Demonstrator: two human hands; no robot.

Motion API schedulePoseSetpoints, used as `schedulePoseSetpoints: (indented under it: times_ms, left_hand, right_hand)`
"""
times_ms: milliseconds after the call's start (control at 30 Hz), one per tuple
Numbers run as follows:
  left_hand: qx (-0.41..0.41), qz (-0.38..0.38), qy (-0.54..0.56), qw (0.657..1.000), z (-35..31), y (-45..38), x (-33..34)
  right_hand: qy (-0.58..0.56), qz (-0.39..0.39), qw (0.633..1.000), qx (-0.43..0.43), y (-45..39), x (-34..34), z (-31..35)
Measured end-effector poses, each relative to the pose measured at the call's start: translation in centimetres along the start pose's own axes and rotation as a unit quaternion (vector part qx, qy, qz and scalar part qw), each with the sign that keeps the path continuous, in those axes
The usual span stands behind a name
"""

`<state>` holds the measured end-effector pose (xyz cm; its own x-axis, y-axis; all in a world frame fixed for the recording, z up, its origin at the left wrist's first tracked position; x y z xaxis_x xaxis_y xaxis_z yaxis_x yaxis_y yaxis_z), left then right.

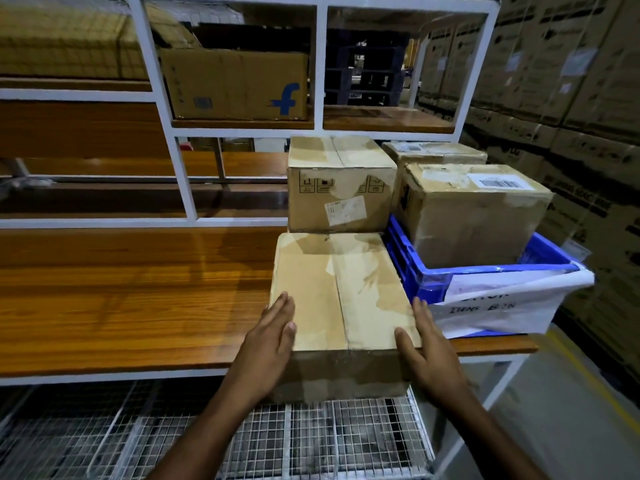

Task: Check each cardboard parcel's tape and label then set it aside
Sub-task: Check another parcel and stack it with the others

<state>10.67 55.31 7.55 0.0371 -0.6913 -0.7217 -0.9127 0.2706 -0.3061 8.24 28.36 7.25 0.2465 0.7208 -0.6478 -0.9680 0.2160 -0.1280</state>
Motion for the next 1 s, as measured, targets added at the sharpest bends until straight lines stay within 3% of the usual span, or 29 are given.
schedulePoseSetpoints:
  times_ms: [67,200,433,533,633,767,867,933,1000]
  left_hand:
    - [-0.013,-0.027,0.065,0.997,0.3,-0.1,-0.2]
    - [-0.048,-0.05,0.168,0.983,-0.2,0.0,-0.4]
    - [-0.152,0.018,0.043,0.987,0.7,-1.5,-0.6]
    - [-0.177,0.024,0.208,0.962,-0.5,-3.1,-1.3]
    - [-0.147,0.014,0.443,0.884,-2.8,-4.7,-2.3]
    - [-0.098,0.025,0.484,0.869,-4.9,-5.9,-4.1]
    - [-0.111,0.043,0.504,0.855,-4.6,-6.3,-4.6]
    - [-0.106,0.014,0.521,0.847,-4.3,-6.7,-4.5]
    - [-0.111,-0.04,0.528,0.841,-3.9,-6.9,-4.0]
  right_hand:
    - [-0.095,-0.018,0.994,0.055,0.6,0.3,0.2]
    - [-0.141,-0.077,0.987,-0.004,0.5,-0.7,2.5]
    - [-0.04,-0.07,0.981,-0.174,-0.8,-0.9,9.3]
    - [0.035,-0.036,0.969,-0.243,-1.0,0.6,12.1]
    - [0.119,0.016,0.956,-0.267,-1.2,1.9,14.9]
    - [0.15,0.129,0.951,-0.236,-1.3,2.4,16.9]
    - [0.008,0.235,0.962,-0.138,-2.5,1.9,16.9]
    - [-0.068,0.246,0.963,-0.086,-4.2,1.6,16.6]
    - [0.034,0.213,0.972,-0.091,-5.9,1.3,15.9]
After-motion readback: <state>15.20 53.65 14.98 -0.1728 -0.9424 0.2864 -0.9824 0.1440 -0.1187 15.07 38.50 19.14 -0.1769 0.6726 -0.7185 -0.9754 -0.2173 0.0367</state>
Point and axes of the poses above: each hand's wrist, its own y-axis away from the middle knuckle, its own x-axis out of the palm, z = x × y, the point moved 2 cm from there along -y, towards the middle knuckle, and after that the axes turned 8 degrees about x, right-handed, at the moved point
